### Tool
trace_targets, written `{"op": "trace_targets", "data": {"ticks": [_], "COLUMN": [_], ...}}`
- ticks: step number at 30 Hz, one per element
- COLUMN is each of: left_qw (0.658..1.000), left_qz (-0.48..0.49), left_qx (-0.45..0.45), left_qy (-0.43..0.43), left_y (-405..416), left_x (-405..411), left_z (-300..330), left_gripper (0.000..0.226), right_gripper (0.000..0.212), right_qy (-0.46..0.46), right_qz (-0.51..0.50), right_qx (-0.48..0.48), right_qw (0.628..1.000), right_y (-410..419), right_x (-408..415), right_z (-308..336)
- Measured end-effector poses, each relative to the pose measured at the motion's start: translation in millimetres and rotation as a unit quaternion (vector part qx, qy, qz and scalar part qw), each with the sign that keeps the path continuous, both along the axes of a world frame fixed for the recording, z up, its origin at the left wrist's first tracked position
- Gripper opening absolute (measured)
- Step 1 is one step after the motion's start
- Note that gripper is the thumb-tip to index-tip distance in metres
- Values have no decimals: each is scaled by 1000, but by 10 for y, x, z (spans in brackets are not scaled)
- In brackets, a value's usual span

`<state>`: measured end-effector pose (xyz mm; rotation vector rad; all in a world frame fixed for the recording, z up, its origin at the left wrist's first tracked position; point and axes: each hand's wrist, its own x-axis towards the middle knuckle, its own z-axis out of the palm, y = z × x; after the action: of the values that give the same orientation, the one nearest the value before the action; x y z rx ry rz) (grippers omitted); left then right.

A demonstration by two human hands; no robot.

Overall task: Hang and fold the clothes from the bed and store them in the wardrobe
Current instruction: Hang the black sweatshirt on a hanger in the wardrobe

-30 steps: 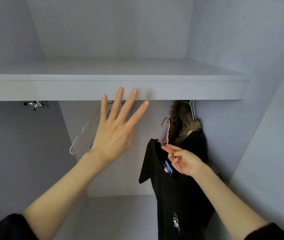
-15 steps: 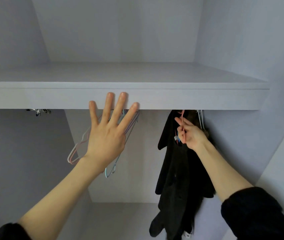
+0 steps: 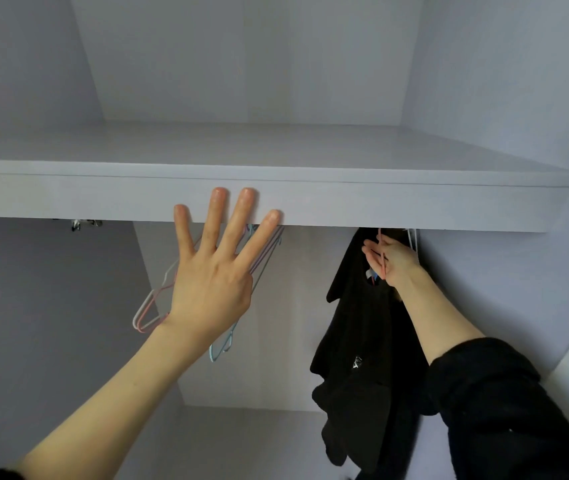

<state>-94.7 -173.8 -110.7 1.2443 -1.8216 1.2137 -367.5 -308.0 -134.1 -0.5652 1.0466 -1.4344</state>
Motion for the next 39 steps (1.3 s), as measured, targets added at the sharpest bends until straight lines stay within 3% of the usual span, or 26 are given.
{"op": "trace_targets", "data": {"ticks": [7, 13, 17, 21, 27, 35, 39], "left_qw": [1000, 994, 974, 908, 774, 651, 560], "left_qz": [13, 0, -75, -155, -314, -460, -544], "left_qx": [25, 97, 200, 374, 517, 599, 624], "left_qy": [5, 47, 68, 111, 189, 79, 3], "left_y": [33, 237, 517, 732, 1034, 2231, 3215], "left_x": [0, -120, -251, -348, -704, -1225, -1638], "left_z": [4, -34, -237, -440, -701, -1043, -1134], "left_gripper": [102, 103, 82, 58, 52, 43, 37], "right_gripper": [34, 42, 44, 49, 34, 30, 28], "right_qy": [194, 469, 529, 512, 482, 431, 396], "right_qz": [-83, -43, -34, -1, -8, -139, -255], "right_qx": [0, -29, -32, -10, 31, 117, 182], "right_qw": [978, 882, 848, 859, 875, 884, 863], "right_y": [98, 482, 1020, 1759, 2903, 4978, 6317], "right_x": [30, 40, 13, 49, -29, 87, 143], "right_z": [14, -52, -102, -241, -447, -605, -674]}}
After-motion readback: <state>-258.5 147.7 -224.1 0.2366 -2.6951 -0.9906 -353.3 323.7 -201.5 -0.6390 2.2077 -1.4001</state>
